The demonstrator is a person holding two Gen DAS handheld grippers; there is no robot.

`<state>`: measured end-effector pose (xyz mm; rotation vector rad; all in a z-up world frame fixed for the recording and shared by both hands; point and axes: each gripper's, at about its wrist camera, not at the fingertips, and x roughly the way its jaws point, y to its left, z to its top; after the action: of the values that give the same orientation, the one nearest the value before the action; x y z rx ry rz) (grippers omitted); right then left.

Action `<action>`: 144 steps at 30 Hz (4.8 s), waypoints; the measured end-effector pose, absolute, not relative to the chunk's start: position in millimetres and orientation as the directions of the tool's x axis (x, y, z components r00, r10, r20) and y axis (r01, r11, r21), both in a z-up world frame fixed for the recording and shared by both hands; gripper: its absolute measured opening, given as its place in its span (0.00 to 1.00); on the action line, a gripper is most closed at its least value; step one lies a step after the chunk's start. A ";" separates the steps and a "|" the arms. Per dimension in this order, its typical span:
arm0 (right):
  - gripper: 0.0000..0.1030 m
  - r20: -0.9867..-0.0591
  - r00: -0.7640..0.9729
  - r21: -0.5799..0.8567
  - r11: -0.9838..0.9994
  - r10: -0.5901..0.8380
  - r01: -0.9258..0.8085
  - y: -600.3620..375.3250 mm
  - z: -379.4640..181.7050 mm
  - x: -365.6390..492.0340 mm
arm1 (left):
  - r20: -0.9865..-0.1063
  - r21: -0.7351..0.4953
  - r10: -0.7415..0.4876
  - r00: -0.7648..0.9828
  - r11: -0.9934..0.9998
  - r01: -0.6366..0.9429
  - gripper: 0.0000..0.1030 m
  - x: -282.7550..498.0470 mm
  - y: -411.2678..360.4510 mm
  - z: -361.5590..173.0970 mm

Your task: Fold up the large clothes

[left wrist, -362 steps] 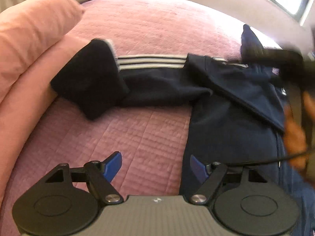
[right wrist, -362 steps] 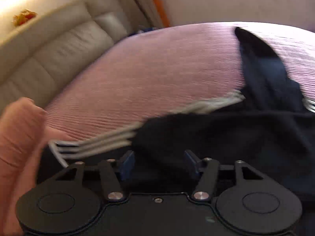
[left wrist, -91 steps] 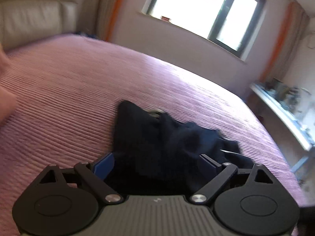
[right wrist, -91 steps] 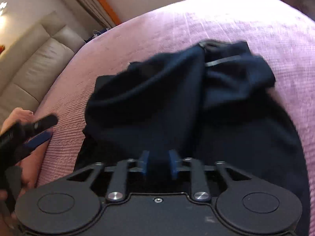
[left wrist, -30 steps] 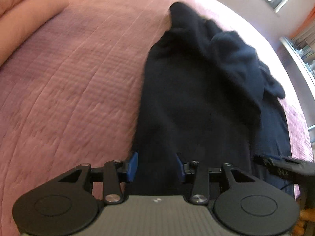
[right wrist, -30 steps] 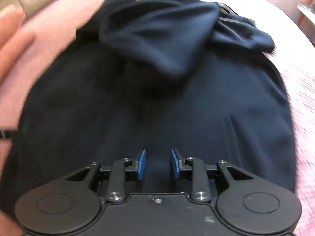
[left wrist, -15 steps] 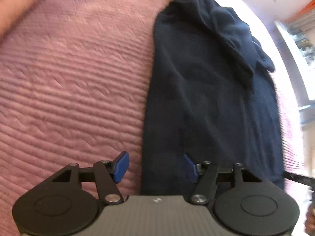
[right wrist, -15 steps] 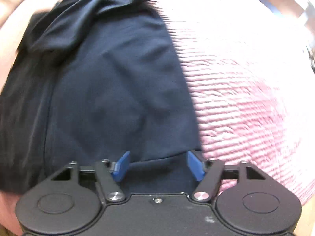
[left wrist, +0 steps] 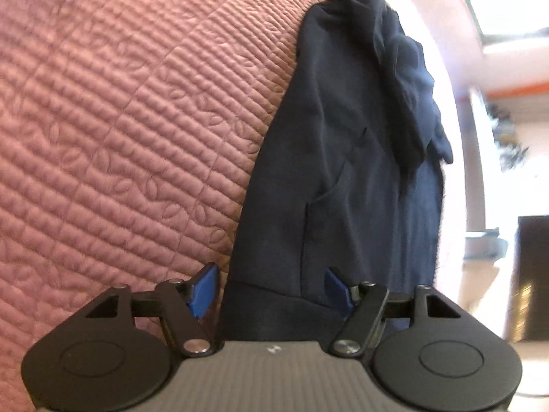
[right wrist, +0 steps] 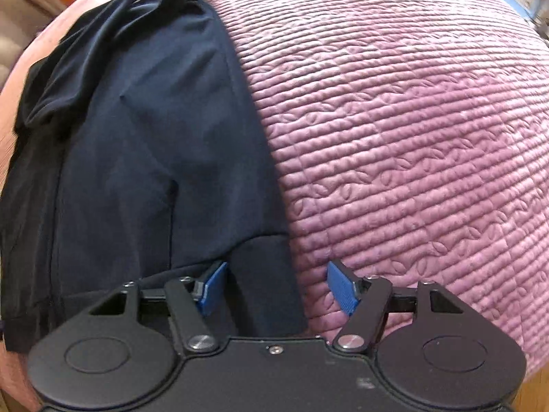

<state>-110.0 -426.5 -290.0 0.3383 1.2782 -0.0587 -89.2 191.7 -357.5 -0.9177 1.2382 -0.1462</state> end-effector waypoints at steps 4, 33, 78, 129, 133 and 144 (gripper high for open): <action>0.35 -0.927 0.279 0.303 0.938 0.250 0.167 -421.5 -286.5 -111.0 | -0.651 -0.756 -0.632 0.420 0.494 -0.430 0.72 -100.8 210.8 -374.6; 0.74 -0.721 0.654 0.331 0.943 0.227 0.037 -428.9 -209.0 144.3 | -0.406 -0.852 -0.344 0.846 0.478 -0.215 0.80 133.5 231.7 -269.0; 0.12 -0.718 0.663 0.001 0.953 0.211 -0.303 -364.3 -247.6 180.6 | -0.638 -0.369 -0.308 0.706 0.927 0.071 0.13 216.5 135.8 -292.5; 0.00 -0.770 0.582 0.248 0.964 0.259 -0.101 -254.5 -277.6 230.6 | -0.628 -0.344 -0.134 0.767 0.931 -0.119 0.06 233.0 95.4 -321.0; 0.00 -0.805 0.574 0.177 0.984 0.148 -0.004 -276.6 -276.0 204.8 | -0.637 -0.409 -0.162 0.754 0.900 -0.153 0.11 212.0 133.8 -319.5; 0.11 -0.755 0.619 0.212 0.974 0.217 -0.083 -256.7 -214.8 180.7 | -0.718 -0.407 -0.121 0.685 0.872 -0.273 0.46 142.4 196.6 -302.1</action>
<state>180.7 -256.7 -214.8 0.1618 0.8872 0.1737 142.4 196.6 -302.1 -0.5194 0.8211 0.0897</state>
